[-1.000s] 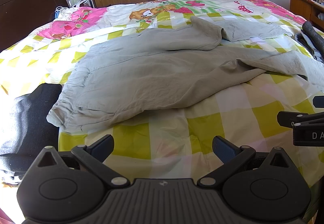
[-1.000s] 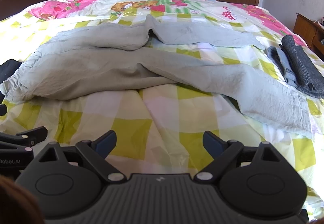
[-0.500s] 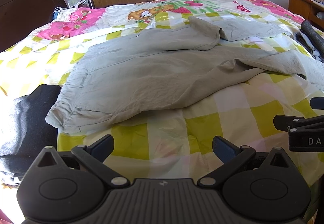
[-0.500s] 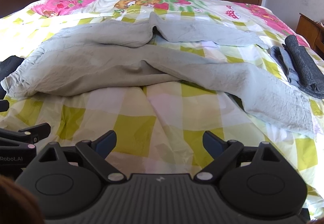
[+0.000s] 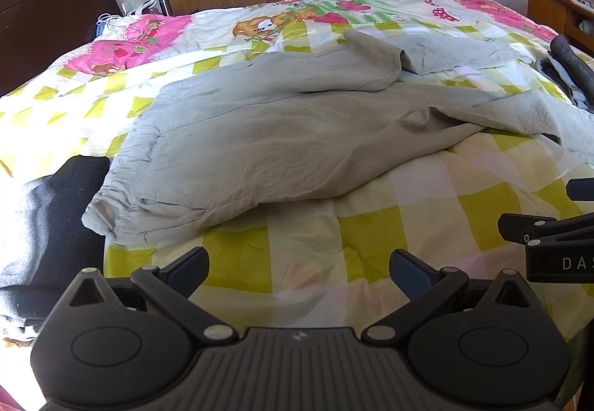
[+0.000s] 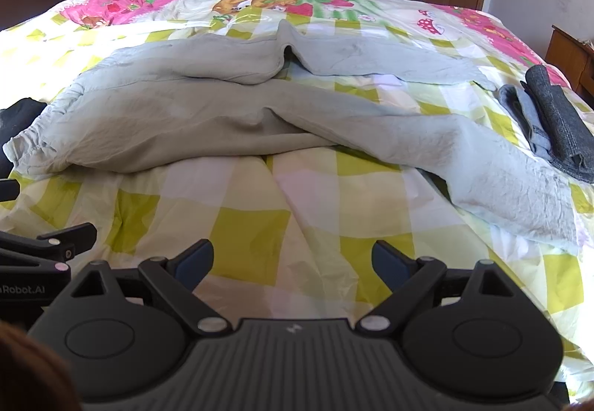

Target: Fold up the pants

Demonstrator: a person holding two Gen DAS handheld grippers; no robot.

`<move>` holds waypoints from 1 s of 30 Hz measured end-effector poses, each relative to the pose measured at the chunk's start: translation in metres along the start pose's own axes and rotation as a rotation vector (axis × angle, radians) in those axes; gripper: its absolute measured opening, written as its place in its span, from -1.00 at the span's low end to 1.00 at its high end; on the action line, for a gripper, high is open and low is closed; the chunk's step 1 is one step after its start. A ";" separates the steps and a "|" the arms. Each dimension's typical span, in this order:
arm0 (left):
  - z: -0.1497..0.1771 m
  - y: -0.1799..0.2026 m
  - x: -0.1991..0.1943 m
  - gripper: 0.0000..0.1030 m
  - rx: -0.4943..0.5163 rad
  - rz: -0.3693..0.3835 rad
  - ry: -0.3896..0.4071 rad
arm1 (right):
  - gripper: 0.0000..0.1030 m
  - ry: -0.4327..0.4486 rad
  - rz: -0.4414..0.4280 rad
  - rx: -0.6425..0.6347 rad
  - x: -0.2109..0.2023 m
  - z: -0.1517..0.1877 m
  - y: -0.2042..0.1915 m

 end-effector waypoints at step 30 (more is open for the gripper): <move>-0.005 -0.014 0.006 1.00 -0.015 0.032 -0.034 | 0.74 0.018 -0.040 -0.095 -0.001 -0.020 -0.032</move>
Point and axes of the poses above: each gripper's, at about its wrist camera, not at the fingertips, and x roughly the way its jaws point, y to its right, z to its underside, the point moved 8 cm from there along x, roughly the way its jaws point, and after that the axes turned 7 degrees about x, right-handed, at the moved point
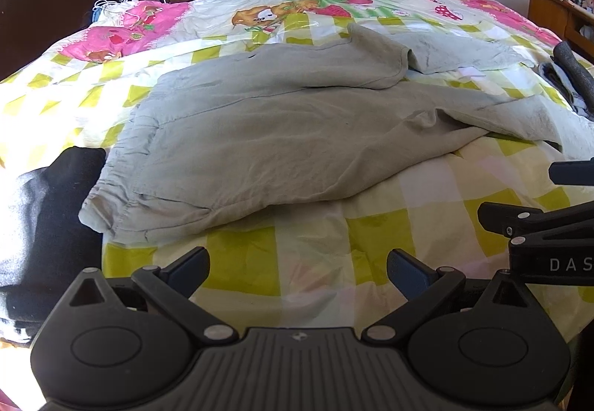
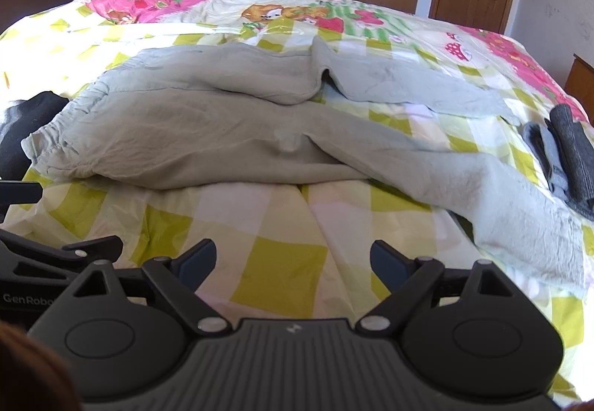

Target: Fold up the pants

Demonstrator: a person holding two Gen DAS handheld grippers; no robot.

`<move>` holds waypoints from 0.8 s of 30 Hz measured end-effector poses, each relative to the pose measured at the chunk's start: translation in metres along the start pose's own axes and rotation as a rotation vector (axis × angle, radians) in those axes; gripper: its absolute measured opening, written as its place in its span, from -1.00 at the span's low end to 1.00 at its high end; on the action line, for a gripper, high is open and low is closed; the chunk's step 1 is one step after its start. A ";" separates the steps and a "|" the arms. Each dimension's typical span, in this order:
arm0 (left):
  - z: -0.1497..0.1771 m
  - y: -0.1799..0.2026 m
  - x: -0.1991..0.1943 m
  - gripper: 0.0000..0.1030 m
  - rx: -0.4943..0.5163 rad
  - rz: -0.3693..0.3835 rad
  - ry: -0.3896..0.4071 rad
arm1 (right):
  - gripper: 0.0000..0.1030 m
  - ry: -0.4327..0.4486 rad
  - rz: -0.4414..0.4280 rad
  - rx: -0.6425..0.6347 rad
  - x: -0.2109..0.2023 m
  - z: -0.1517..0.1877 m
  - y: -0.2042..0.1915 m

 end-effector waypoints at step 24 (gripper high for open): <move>0.009 -0.164 0.039 0.20 0.015 -0.148 -0.061 | 0.05 -0.005 -0.339 -0.554 0.069 -0.032 -0.194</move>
Point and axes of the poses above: each gripper's, at about its wrist camera, not at the fingertips, and x roughly the way its jaws point, y to its right, z to its underside, the point moved 8 cm from there along x, roughly the way its jaws point, and after that the axes turned 7 degrees about x, right-handed, at the moved point
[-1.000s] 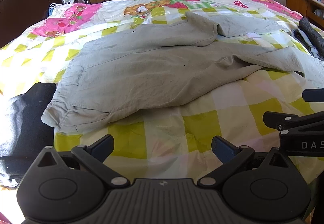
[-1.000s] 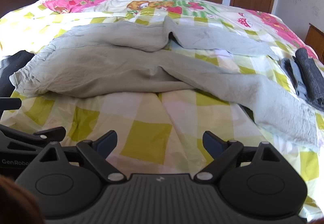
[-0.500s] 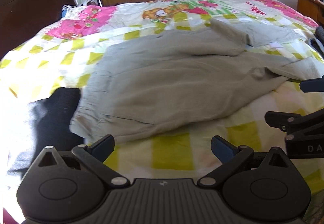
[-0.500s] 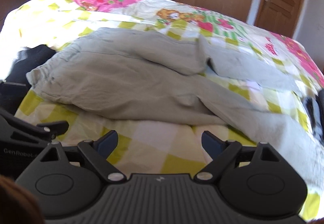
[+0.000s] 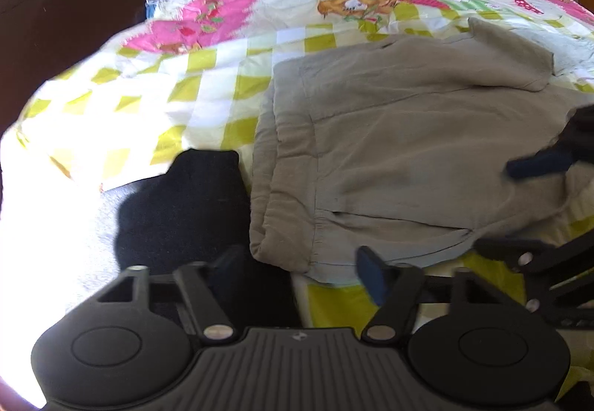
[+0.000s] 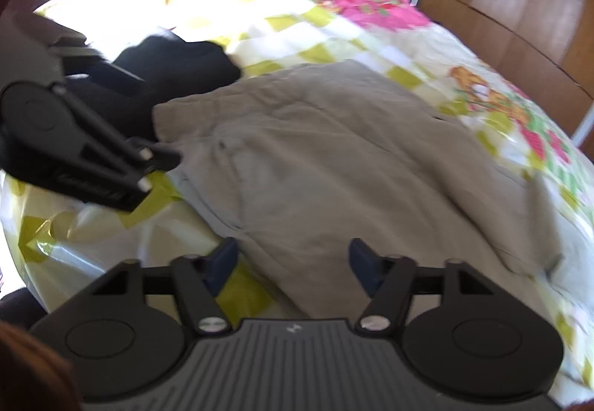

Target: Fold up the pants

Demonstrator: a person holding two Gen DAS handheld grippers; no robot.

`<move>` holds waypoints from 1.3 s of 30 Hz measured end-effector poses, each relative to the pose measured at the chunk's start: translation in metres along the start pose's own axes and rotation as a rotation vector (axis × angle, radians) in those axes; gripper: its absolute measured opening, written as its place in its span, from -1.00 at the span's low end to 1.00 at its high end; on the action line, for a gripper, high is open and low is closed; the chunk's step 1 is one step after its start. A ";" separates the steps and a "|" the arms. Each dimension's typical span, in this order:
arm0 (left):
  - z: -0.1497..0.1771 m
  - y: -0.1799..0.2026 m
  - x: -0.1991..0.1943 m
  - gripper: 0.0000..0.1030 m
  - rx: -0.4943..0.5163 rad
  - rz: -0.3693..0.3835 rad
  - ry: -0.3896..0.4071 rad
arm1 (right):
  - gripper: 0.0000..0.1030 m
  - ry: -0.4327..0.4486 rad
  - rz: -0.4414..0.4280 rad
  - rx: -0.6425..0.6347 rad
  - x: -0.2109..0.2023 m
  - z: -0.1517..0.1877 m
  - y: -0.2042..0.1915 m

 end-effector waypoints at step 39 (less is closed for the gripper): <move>-0.130 0.312 -0.036 -0.31 0.328 0.525 0.133 | -0.21 0.054 0.339 1.436 -0.215 0.314 0.341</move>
Point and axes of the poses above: each gripper's, at about its wrist camera, not at the fingertips, and x roughly the way its jaws point, y to its right, z to its underside, the point moved 8 cm from there along x, roughly the way its jaws point, and after that the axes turned 7 degrees about x, right-handed, at the moved point
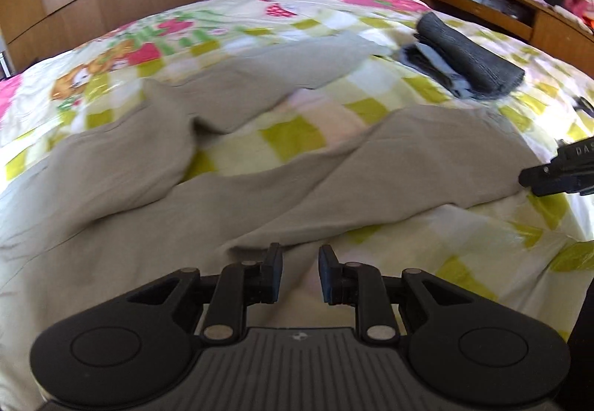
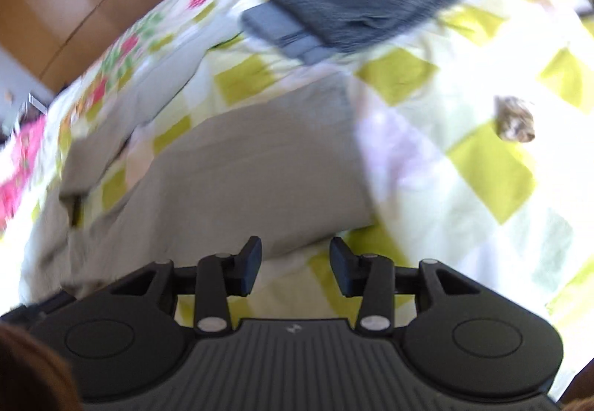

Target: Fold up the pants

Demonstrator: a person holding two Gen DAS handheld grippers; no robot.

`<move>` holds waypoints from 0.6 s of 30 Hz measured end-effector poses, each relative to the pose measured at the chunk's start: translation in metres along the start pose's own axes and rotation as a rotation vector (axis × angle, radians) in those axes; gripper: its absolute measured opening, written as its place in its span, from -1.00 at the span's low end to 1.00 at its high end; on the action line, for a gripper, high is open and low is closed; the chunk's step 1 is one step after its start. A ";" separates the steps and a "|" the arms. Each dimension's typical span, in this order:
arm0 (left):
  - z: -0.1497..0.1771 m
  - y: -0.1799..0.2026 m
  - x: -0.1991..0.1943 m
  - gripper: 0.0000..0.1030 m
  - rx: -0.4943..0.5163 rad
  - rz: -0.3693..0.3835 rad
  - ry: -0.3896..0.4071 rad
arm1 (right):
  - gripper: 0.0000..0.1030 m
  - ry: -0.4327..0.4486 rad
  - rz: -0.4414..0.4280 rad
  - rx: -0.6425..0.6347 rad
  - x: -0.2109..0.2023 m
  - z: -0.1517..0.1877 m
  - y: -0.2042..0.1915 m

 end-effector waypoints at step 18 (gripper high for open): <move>-0.056 0.061 -0.001 -0.23 0.067 0.079 0.030 | -0.91 0.277 -0.168 0.083 -0.062 -0.101 0.009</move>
Point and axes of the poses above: each gripper's, at about its wrist camera, not at the fingertips, and x roughly the way its jaws point, y to its right, z to its underside, the point moved 8 cm from there along x, roughly the way its jaws point, and after that the axes turned 7 degrees about x, right-handed, at the moved point
